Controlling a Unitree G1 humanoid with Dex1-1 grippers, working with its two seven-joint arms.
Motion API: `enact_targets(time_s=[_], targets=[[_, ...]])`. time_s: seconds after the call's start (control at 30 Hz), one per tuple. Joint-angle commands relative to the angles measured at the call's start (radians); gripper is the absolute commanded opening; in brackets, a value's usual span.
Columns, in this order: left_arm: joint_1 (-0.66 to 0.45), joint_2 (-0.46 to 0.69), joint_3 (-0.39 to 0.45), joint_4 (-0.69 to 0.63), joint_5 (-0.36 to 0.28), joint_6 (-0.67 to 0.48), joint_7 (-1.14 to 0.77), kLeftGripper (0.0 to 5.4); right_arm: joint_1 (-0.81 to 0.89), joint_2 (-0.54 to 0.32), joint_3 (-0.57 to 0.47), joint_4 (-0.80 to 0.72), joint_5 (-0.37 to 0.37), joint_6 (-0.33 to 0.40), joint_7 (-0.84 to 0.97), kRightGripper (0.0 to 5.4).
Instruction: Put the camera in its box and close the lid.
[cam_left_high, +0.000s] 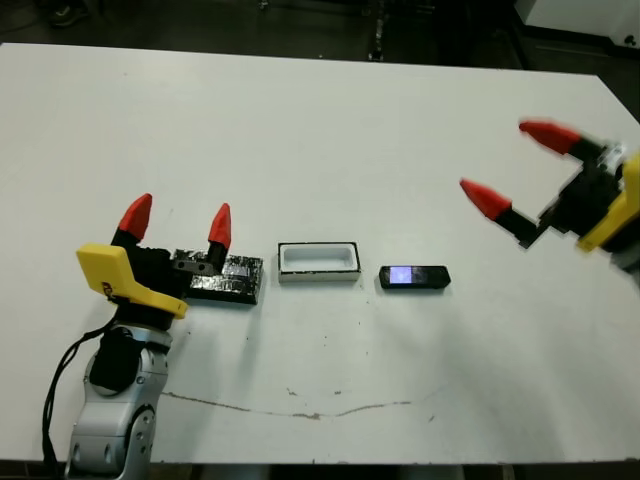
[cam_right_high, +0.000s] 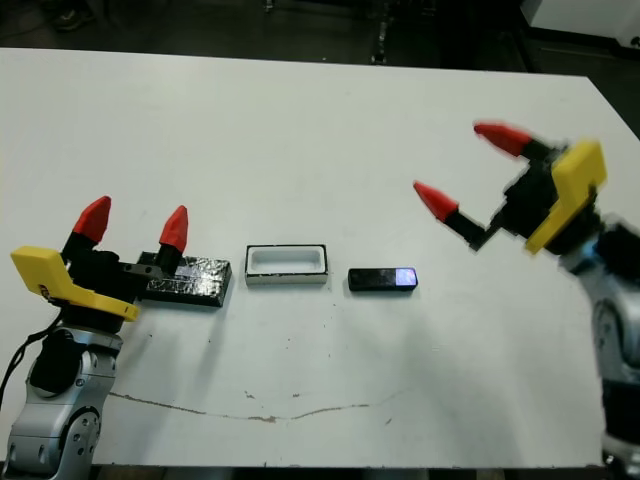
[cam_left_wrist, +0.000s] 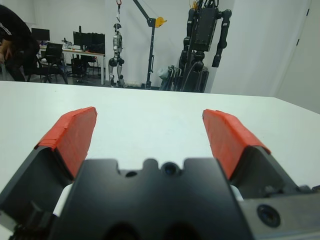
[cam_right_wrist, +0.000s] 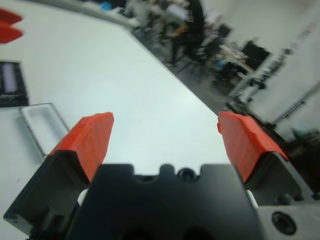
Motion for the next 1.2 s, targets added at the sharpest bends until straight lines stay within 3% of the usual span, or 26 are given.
enact_targets(time_s=[0.03, 0.07, 0.2, 0.33, 0.53, 0.8, 0.93, 1.2], targets=[[0.013, -0.002, 0.002, 0.003, 0.008, 0.002, 0.008, 5.38, -0.117, -0.032, 0.083, 0.111, -0.058, -0.075, 0.137, 5.40], [0.013, -0.003, 0.003, 0.004, 0.006, 0.002, 0.007, 5.38, -0.141, -0.031, 0.102, 0.139, -0.072, -0.094, 0.168, 5.40], [0.016, 0.005, 0.002, 0.000, 0.021, 0.006, 0.012, 5.38, -0.253, -0.049, 0.213, 0.223, -0.120, -0.033, 0.331, 5.40], [0.016, -0.001, 0.004, 0.000, 0.016, 0.009, 0.015, 5.38, -0.324, -0.035, 0.281, 0.288, -0.147, -0.027, 0.455, 5.40], [0.011, -0.001, 0.001, 0.006, 0.009, 0.011, 0.014, 5.38, -0.358, -0.017, 0.354, 0.323, -0.216, -0.040, 0.520, 5.40], [0.005, -0.001, -0.004, 0.006, 0.009, 0.009, 0.004, 5.38, -0.354, 0.020, 0.407, 0.370, -0.272, -0.117, 0.556, 5.40], [0.002, -0.003, -0.006, 0.009, 0.003, 0.010, 0.008, 5.38, -0.340, 0.023, 0.424, 0.353, -0.305, -0.101, 0.544, 5.40], [0.003, 0.004, -0.010, -0.003, 0.017, 0.016, 0.015, 5.38, -0.335, 0.081, 0.418, 0.428, -0.273, -0.076, 0.566, 5.40]])
